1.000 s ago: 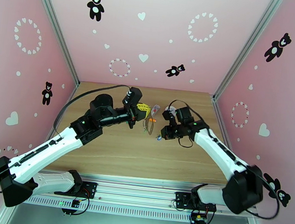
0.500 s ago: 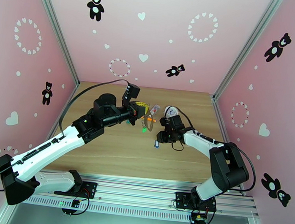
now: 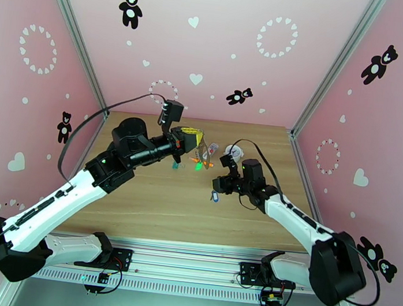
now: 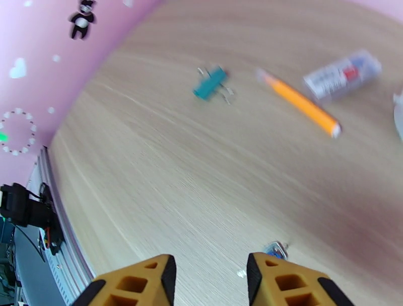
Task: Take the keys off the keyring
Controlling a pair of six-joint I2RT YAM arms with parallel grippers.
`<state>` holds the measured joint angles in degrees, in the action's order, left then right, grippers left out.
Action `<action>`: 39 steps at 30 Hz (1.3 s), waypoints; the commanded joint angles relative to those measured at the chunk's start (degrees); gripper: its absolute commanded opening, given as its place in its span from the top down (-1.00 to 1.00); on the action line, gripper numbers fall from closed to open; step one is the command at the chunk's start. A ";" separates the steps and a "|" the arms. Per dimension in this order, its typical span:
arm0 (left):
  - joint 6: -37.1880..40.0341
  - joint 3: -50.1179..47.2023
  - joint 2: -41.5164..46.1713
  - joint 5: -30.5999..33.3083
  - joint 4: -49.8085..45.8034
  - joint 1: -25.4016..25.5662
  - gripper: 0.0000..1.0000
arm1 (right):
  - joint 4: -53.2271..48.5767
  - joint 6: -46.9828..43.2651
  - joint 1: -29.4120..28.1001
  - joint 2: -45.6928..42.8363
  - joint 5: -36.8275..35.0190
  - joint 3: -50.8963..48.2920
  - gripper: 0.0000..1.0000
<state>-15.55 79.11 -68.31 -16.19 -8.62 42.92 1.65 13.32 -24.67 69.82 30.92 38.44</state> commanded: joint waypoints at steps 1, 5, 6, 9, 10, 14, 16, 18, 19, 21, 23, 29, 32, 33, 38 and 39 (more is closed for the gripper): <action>-0.65 3.95 0.49 -4.58 0.48 -0.38 1.00 | 11.16 -1.47 -0.10 -6.38 5.20 -4.80 0.05; -2.24 5.99 -0.41 -8.26 1.93 -0.39 1.00 | 19.21 -0.77 -0.71 -13.70 5.40 -8.36 -0.20; -2.67 6.22 -0.59 -9.05 2.54 -0.38 1.00 | 20.26 -0.50 -0.81 -14.82 5.50 -8.38 -0.25; -4.07 6.49 -0.92 -10.69 4.20 -0.38 1.00 | 22.82 0.83 -1.36 -15.94 8.19 -6.58 -0.34; -4.32 6.41 -1.04 -11.47 4.79 -0.38 1.00 | 22.72 0.96 -1.87 -15.96 8.75 -5.48 -0.35; -5.66 6.24 -1.42 -12.84 7.03 -0.38 1.00 | 21.98 0.07 -5.07 -14.37 11.79 -0.73 -0.38; -6.38 6.23 -1.69 -13.50 8.36 -0.38 1.00 | 20.46 -1.81 -6.85 -13.42 11.69 1.14 -0.38; -7.00 6.40 -2.17 -13.98 9.04 -0.32 1.00 | 20.77 -2.34 -7.42 -12.66 11.11 2.30 -0.39; -7.21 6.51 -2.36 -14.28 9.43 -0.32 1.00 | 21.20 -2.28 -7.50 -12.29 11.10 2.72 -0.39; -7.54 6.76 -2.69 -14.67 9.94 -0.29 1.00 | 22.60 -2.02 -7.97 -11.26 11.45 3.63 -0.39; -7.85 6.76 -2.99 -14.83 10.66 -0.29 1.00 | 22.94 -1.55 -8.29 -10.45 10.08 4.36 -0.37; -7.65 6.85 -3.54 -14.26 11.32 -0.21 1.00 | 24.04 -0.49 -8.38 -9.79 10.26 5.16 -0.11; -7.63 6.80 -3.39 -13.92 11.56 -0.23 1.00 | 23.23 -0.62 -8.40 -9.74 11.51 4.97 0.00; -7.73 6.76 -3.38 -13.84 11.64 -0.20 1.00 | 23.46 -0.43 -8.43 -9.49 12.32 5.13 0.03; -7.99 6.32 -3.37 -13.64 12.15 -0.20 1.00 | 21.67 -0.77 -8.56 -9.22 12.27 6.39 0.32; -7.84 6.23 -3.27 -13.34 12.04 -0.20 1.00 | 21.43 -0.91 -8.56 -9.31 11.83 6.39 0.34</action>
<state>-22.83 84.18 -71.88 -29.63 0.99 42.87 23.51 12.88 -32.95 60.38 42.61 42.57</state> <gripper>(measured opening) 0.037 0.334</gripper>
